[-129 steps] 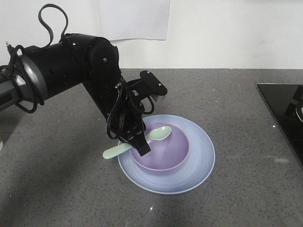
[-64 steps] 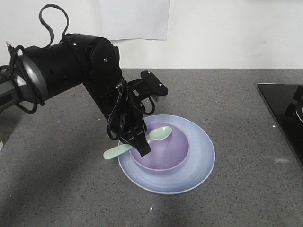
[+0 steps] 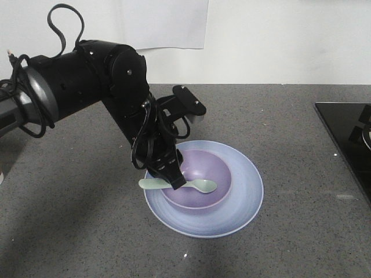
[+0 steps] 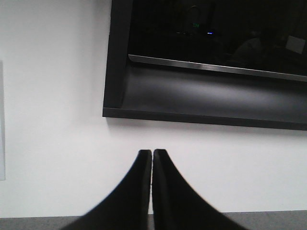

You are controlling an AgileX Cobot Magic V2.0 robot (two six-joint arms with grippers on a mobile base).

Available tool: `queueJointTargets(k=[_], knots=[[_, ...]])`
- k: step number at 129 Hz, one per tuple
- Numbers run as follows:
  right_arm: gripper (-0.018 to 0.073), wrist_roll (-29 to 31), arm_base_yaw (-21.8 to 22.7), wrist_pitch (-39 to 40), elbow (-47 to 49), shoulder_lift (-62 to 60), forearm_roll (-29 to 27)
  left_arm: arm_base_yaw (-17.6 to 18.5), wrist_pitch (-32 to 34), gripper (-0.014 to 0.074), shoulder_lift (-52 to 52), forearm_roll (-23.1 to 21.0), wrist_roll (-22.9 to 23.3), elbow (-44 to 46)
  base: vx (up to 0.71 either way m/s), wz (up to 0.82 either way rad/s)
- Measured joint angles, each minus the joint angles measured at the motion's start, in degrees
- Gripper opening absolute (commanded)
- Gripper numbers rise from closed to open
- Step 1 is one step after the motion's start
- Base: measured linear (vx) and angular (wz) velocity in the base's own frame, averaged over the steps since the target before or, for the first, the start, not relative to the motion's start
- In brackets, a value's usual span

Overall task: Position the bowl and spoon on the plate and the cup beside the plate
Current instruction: 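Release the spoon into the bowl and raise the left gripper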

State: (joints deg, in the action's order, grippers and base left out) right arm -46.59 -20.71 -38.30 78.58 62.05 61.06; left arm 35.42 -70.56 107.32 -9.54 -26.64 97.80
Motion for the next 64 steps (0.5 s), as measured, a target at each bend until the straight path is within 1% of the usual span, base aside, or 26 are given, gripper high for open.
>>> queueJointTargets(k=[11, 17, 18, 23, 24, 29, 31, 32, 33, 34, 35, 36, 39, 42, 43, 46, 49, 50, 53, 54, 57, 58, 61, 62, 63, 64], knots=[[-0.0004, 0.0, 0.0, 0.0, 0.0, 0.0, 0.0, 0.0, 0.78, 0.03, -0.59, 0.62, 2.11, 2.81, 0.0, 0.0], [-0.0004, 0.0, 0.0, 0.0, 0.0, 0.0, 0.0, -0.16, 1.35, 0.03, -1.15, 1.7, 3.5, 4.48, 0.0, 0.0], [-0.0004, 0.0, 0.0, 0.0, 0.0, 0.0, 0.0, -0.18, 1.76, 0.03, -1.41, 2.23, 4.49, 5.59, 0.0, 0.0], [-0.0005, 0.0, 0.0, 0.0, 0.0, 0.0, 0.0, -0.42, 2.29, 0.03, -1.94, 3.41, 6.01, 7.16, 0.0, 0.0], [-0.0006, 0.0, 0.0, 0.0, 0.0, 0.0, 0.0, -0.57, 2.62, 0.03, -2.27, 4.4, 6.84, 7.98, 0.0, 0.0], [-0.0005, 0.0, 0.0, 0.0, 0.0, 0.0, 0.0, -1.07, 3.17, 0.03, -3.1, 5.95, 8.67, 9.62, 0.0, 0.0], [-0.0005, 0.0, 0.0, 0.0, 0.0, 0.0, 0.0, -1.35, 3.44, 0.03, -3.48, 6.77, 9.64, 10.45, 0.0, 0.0], [-0.0005, 0.0, 0.0, 0.0, 0.0, 0.0, 0.0, -1.63, 3.87, 0.03, -3.85, 7.61, 11.17, 11.67, 0.0, 0.0], [-0.0005, 0.0, 0.0, 0.0, 0.0, 0.0, 0.0, -1.63, 3.87, 0.03, -3.85, 7.61, 11.17, 11.67, 0.0, 0.0], [-0.0005, 0.0, 0.0, 0.0, 0.0, 0.0, 0.0, -1.96, 4.16, 0.03, -4.27, 8.58, 12.2, 12.46, 0.0, 0.0], [-0.0005, 0.0, 0.0, 0.0, 0.0, 0.0, 0.0, -1.96, 4.16, 0.03, -4.27, 8.58, 12.2, 12.46, 0.0, 0.0], [-0.0005, 0.0, 0.0, 0.0, 0.0, 0.0, 0.0, -2.31, 4.4, 0.03, -4.7, 10.07, 13.24, 13.23, 0.0, 0.0], [-0.0005, 0.0, 0.0, 0.0, 0.0, 0.0, 0.0, -2.72, 4.61, 0.03, -5.14, 11.04, 14.27, 13.96, 0.0, 0.0], [-0.0005, 0.0, 0.0, 0.0, 0.0, 0.0, 0.0, -3.82, 4.88, 0.03, -6.3, 13.13, 16.3, 15.33, 0.0, 0.0], [-0.0005, 0.0, 0.0, 0.0, 0.0, 0.0, 0.0, -3.82, 4.88, 0.03, -6.3, 13.13, 16.3, 15.33, 0.0, 0.0], [-0.0005, 0.0, 0.0, 0.0, 0.0, 0.0, 0.0, -5.12, 5.02, 0.03, -7.48, 15.72, 18.64, 16.8, 0.0, 0.0], [-0.0005, 0.0, 0.0, 0.0, 0.0, 0.0, 0.0, -5.67, 5.1, 0.03, -7.95, 16.75, 19.54, 17.29, 0.0, 0.0], [-0.0005, 0.0, 0.0, 0.0, 0.0, 0.0, 0.0, -6.26, 5.15, 0.03, -8.46, 17.74, 20.76, 17.92, 0.0, 0.0], [-0.0005, 0.0, 0.0, 0.0, 0.0, 0.0, 0.0, -6.86, 5.14, 0.03, -8.96, 18.74, 21.59, 18.23, 0.0, 0.0], [-0.0005, 0.0, 0.0, 0.0, 0.0, 0.0, 0.0, -7.47, 5.14, 0.03, -9.5, 20.25, 22.38, 18.5, 0.0, 0.0], [-0.0005, 0.0, 0.0, 0.0, 0.0, 0.0, 0.0, -8.11, 5.14, 0.03, -10.03, 21.19, 23.1, 18.69, 0.0, 0.0], [-0.0005, 0.0, 0.0, 0.0, 0.0, 0.0, 0.0, -9.11, 5.09, 0.03, -10.86, 22.59, 24.12, 18.82, 0.0, 0.0], [-0.0005, 0.0, 0.0, 0.0, 0.0, 0.0, 0.0, -9.82, 5.03, 0.03, -11.39, 23.48, 24.79, 18.92, 0.0, 0.0], [-0.0005, 0.0, 0.0, 0.0, 0.0, 0.0, 0.0, -10.91, 4.89, 0.03, -12.15, 24.31, 25.41, 19.0, 0.0, 0.0], [-0.0005, 0.0, 0.0, 0.0, 0.0, 0.0, 0.0, -10.91, 4.89, 0.03, -12.15, 24.31, 25.41, 19.0, 0.0, 0.0], [-0.0005, 0.0, 0.0, 0.0, 0.0, 0.0, 0.0, -11.67, 4.79, 0.03, -12.61, 25.1, 26.04, 19.05, 0.0, 0.0]])
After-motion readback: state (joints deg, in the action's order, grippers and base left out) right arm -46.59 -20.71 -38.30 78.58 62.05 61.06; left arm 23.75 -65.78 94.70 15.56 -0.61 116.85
